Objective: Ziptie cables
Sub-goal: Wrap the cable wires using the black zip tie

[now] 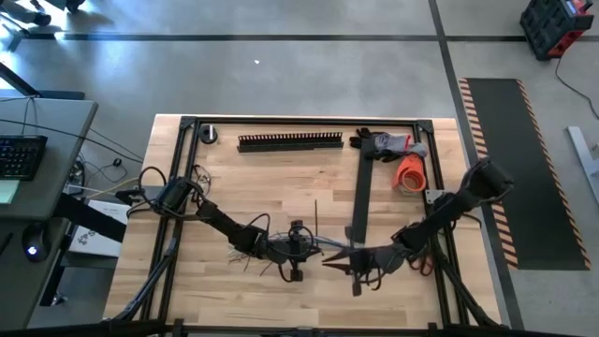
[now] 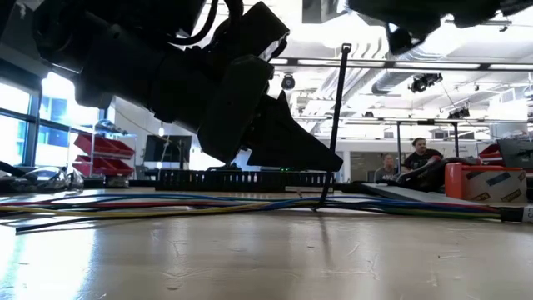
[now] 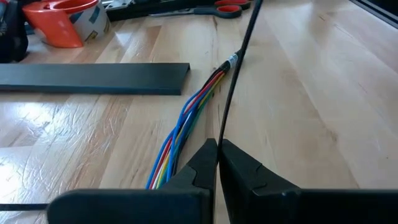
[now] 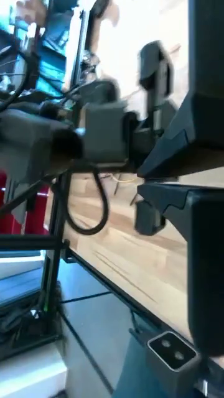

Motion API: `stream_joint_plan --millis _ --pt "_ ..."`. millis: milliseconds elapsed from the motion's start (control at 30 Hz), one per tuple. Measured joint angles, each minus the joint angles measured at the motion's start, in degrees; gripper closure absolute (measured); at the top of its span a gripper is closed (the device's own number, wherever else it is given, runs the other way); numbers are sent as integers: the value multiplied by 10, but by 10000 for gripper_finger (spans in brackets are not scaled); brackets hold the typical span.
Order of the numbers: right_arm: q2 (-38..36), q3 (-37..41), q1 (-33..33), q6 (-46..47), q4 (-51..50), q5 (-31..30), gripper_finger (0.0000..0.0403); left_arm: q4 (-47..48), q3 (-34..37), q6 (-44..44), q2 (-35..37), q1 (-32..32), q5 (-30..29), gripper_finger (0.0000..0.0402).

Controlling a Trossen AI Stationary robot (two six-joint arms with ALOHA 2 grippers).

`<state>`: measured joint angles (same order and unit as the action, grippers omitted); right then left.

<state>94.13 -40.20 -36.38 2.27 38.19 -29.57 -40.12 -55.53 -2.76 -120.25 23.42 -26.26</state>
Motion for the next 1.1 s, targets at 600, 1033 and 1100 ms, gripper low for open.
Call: stream_joint_plan --millis 600,1033,1100 --pt "41 -69 9 63 -168 -77 403 -7 0 4 0 2 6 401" --pt "41 -69 8 64 -163 -65 403 -62 0 38 0 0 33 401" --pt "41 -69 7 65 -162 -63 403 -81 0 49 0 2 35 401"
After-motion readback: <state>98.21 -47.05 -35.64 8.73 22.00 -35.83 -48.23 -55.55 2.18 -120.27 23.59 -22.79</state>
